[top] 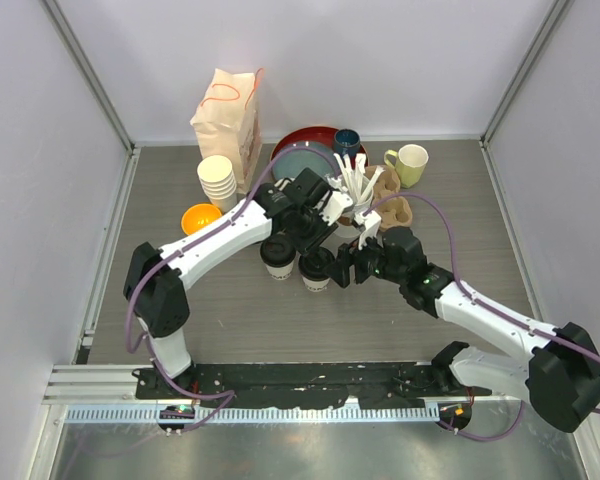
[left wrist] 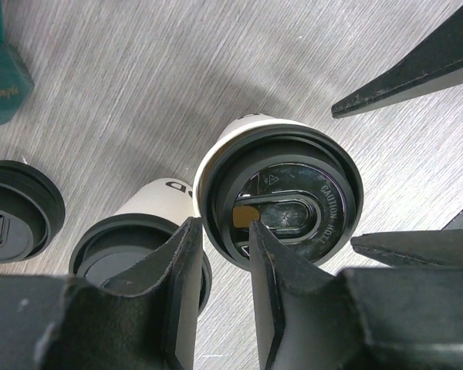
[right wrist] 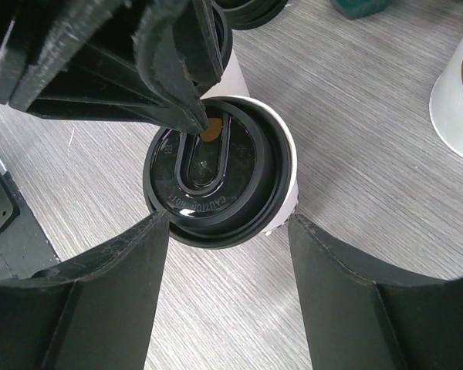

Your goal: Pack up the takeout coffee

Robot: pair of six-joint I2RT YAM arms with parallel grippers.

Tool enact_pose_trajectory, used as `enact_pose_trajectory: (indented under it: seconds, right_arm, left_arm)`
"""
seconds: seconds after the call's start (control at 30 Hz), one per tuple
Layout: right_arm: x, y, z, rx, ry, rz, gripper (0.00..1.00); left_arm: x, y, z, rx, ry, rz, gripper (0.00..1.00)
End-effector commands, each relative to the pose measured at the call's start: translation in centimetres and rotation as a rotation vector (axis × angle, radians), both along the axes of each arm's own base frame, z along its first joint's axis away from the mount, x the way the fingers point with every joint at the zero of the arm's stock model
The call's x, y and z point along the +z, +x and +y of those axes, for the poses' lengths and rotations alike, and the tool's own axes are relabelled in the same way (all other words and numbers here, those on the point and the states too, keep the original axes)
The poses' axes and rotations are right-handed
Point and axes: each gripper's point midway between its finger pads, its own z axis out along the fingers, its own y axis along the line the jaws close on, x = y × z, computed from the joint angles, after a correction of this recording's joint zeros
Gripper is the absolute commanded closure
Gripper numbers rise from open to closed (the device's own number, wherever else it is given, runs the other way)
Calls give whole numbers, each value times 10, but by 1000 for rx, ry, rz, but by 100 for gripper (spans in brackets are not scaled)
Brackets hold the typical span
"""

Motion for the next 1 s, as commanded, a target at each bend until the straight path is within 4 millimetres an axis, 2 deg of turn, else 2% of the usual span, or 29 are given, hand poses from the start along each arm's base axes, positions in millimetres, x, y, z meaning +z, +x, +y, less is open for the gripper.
enact_pose_trajectory:
  seconds: [0.0, 0.13, 0.23, 0.43, 0.6, 0.97]
  right_arm:
    - [38, 9, 6, -28, 94, -79, 34]
    - [41, 19, -1, -132, 112, -49, 44]
    - [35, 23, -5, -191, 92, -31, 45]
    - [32, 24, -1, -216, 59, -30, 44]
    - [29, 26, 6, -208, 74, -20, 42]
    - [20, 30, 13, -193, 70, -11, 41]
  left_arm:
    - [49, 6, -4, 1, -90, -94, 66]
    - [59, 11, 2, 90, -149, -73, 65]
    - [64, 15, 10, 219, -234, -36, 66]
    - [50, 5, 26, 342, -272, 52, 74]
    - [32, -12, 23, 383, -296, 169, 72]
    - [11, -15, 23, 439, -311, 242, 72]
